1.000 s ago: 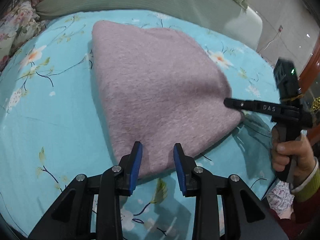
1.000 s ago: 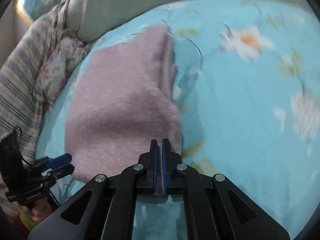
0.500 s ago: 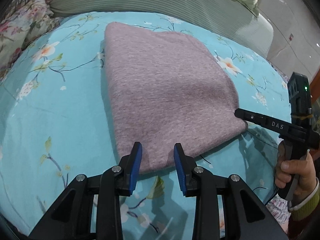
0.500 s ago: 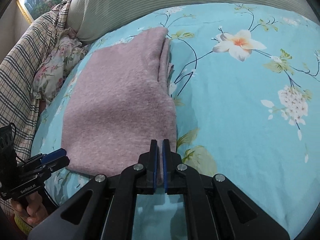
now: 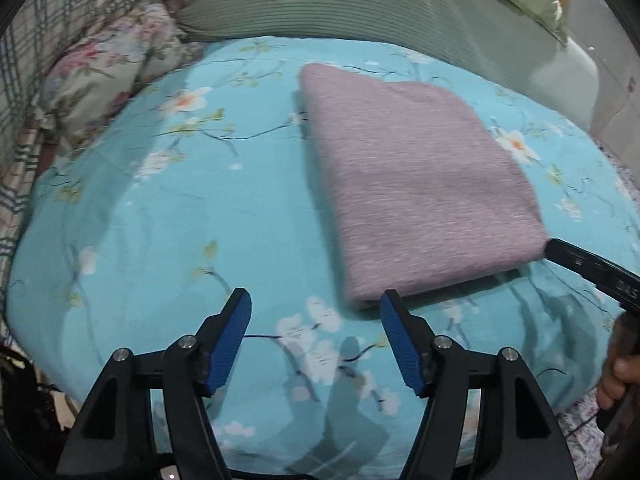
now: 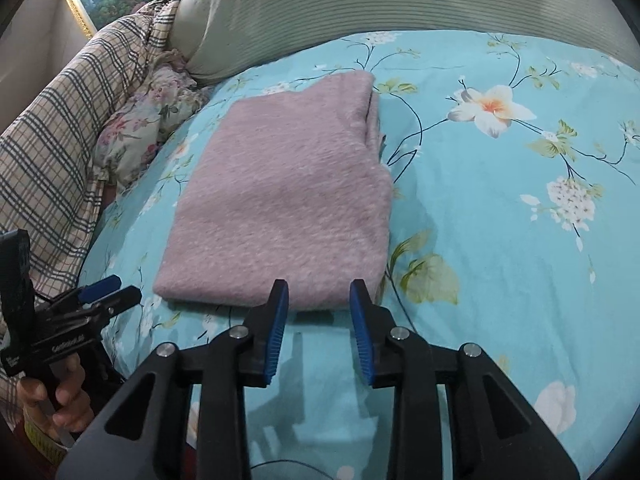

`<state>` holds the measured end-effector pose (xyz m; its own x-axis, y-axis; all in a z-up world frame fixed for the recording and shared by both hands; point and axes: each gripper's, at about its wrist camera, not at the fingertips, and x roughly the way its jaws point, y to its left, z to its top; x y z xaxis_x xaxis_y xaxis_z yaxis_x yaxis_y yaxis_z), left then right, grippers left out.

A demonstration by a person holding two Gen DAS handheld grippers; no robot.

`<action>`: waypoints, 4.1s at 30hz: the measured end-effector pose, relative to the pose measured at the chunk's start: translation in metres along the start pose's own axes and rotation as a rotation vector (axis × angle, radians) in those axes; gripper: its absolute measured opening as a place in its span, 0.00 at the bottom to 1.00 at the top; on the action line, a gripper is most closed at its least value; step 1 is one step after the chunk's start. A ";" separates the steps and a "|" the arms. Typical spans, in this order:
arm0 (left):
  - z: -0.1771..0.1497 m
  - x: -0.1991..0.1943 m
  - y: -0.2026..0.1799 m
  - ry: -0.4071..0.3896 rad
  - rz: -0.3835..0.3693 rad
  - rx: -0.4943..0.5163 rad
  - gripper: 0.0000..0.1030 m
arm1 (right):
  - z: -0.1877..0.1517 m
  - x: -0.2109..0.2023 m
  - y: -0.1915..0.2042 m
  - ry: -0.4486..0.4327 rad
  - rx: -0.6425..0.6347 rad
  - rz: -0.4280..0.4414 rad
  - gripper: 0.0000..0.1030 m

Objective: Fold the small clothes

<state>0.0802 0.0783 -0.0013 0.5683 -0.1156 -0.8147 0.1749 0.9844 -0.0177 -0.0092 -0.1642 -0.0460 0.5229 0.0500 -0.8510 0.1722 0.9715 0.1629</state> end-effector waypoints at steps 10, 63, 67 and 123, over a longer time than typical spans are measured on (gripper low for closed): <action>-0.012 -0.012 0.011 -0.014 0.049 -0.018 0.72 | -0.011 -0.008 0.005 -0.001 -0.013 0.001 0.34; 0.011 -0.031 -0.012 -0.067 0.098 0.132 0.88 | -0.002 -0.045 0.043 0.019 -0.227 -0.069 0.86; 0.002 -0.035 -0.018 -0.062 0.081 0.143 0.88 | -0.015 -0.046 0.045 0.037 -0.248 -0.097 0.87; -0.001 -0.041 -0.019 -0.077 0.106 0.127 0.94 | -0.010 -0.030 0.058 0.050 -0.280 -0.083 0.87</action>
<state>0.0525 0.0644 0.0319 0.6477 -0.0270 -0.7614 0.2085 0.9675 0.1431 -0.0229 -0.1074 -0.0159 0.4736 -0.0277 -0.8803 -0.0281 0.9985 -0.0466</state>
